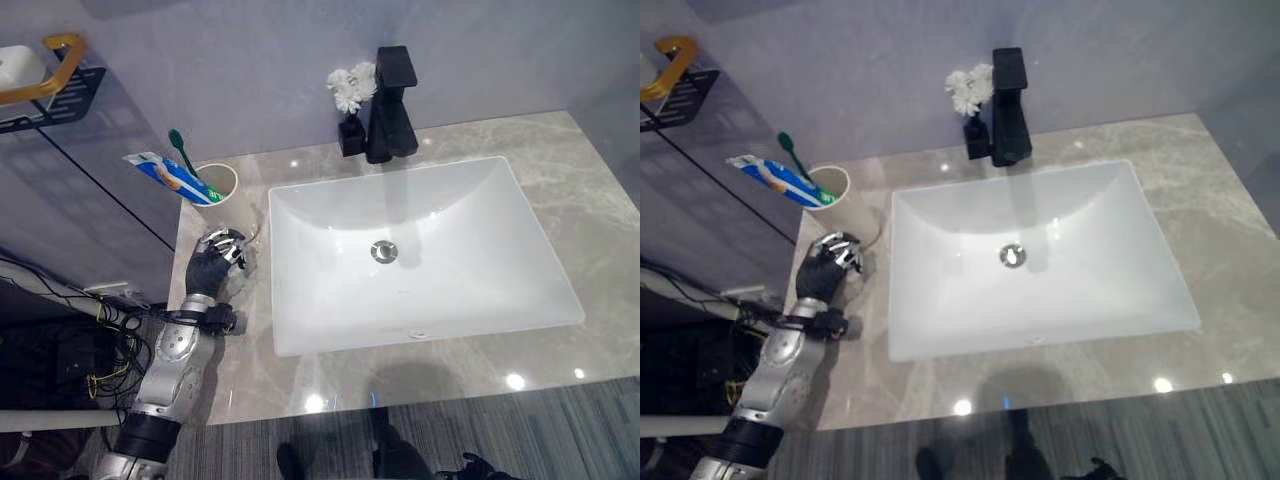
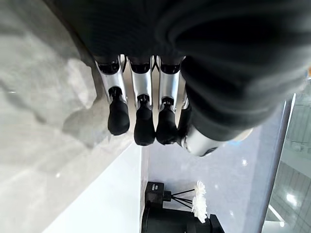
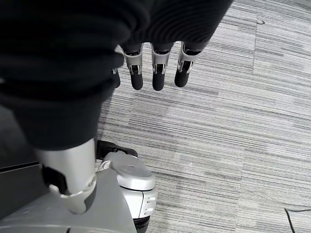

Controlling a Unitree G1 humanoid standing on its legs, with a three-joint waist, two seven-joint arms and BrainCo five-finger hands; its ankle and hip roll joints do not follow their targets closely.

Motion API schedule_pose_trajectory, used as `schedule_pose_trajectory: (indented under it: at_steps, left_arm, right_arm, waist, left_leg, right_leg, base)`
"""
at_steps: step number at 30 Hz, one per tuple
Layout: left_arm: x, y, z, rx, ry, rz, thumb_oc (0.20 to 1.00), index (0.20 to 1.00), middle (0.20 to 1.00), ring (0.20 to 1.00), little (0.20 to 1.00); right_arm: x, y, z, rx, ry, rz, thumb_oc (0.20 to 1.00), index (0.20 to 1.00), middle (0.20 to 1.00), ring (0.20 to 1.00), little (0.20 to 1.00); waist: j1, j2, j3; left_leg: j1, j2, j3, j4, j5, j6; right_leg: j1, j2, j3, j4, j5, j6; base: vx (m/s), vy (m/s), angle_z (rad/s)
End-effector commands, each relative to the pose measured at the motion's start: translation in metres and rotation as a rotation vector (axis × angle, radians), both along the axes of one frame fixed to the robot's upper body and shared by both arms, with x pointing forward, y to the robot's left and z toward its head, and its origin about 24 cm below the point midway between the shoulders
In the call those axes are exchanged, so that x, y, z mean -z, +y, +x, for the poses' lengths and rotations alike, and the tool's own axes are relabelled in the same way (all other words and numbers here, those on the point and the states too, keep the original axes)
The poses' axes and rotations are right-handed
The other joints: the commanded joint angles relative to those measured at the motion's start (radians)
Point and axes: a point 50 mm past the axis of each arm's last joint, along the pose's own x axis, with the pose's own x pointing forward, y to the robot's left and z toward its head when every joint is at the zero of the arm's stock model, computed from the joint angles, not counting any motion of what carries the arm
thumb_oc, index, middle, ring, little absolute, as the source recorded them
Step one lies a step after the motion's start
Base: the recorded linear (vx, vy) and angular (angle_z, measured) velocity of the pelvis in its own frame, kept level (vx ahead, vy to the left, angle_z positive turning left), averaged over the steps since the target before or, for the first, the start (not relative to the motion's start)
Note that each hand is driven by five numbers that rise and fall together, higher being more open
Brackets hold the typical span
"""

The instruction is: Put brush and paste in cup on sink, flatten towel.

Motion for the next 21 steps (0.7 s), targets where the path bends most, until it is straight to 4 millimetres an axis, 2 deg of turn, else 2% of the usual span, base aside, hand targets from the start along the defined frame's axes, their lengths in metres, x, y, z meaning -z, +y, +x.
schedule_pose_trajectory:
  at_steps: [1,14,21]
  left_arm:
    - [0.002,0.015,0.011,-0.111,0.020,0.015,0.200,0.200,0.200,0.200,0.200]
    - [-0.013,0.039,0.032,-0.253,0.006,0.053,0.200,0.200,0.200,0.200,0.200]
    - [-0.013,0.042,0.044,-0.280,0.038,0.059,0.200,0.200,0.200,0.200,0.200]
  right_arm:
    - [-0.002,-0.001,0.009,-0.042,-0.010,-0.033,1.000,1.000,1.000,1.000,1.000]
    - [-0.001,-0.002,0.005,-0.068,0.012,-0.041,1.000,1.000,1.000,1.000,1.000]
    - [-0.001,-0.001,0.005,-0.087,0.017,-0.039,1.000,1.000,1.000,1.000,1.000]
  waist:
    - [-0.022,-0.023,0.036]
    - [-0.040,-0.032,0.019]
    - [-0.048,-0.042,0.012]
  left_leg:
    - [0.048,0.034,-0.029,0.011,0.009,-0.037]
    - [0.042,0.044,-0.018,0.011,0.011,-0.043]
    - [0.045,0.045,-0.011,0.011,0.010,-0.045]
  right_leg:
    - [0.035,-0.025,-0.011,0.002,-0.033,0.060]
    - [0.024,-0.016,-0.008,0.002,-0.031,0.061]
    - [0.023,-0.010,-0.002,0.002,-0.030,0.061]
  base:
    - [0.01,-0.018,-0.13]
    - [0.01,-0.008,-0.06]
    - [0.00,0.000,0.00]
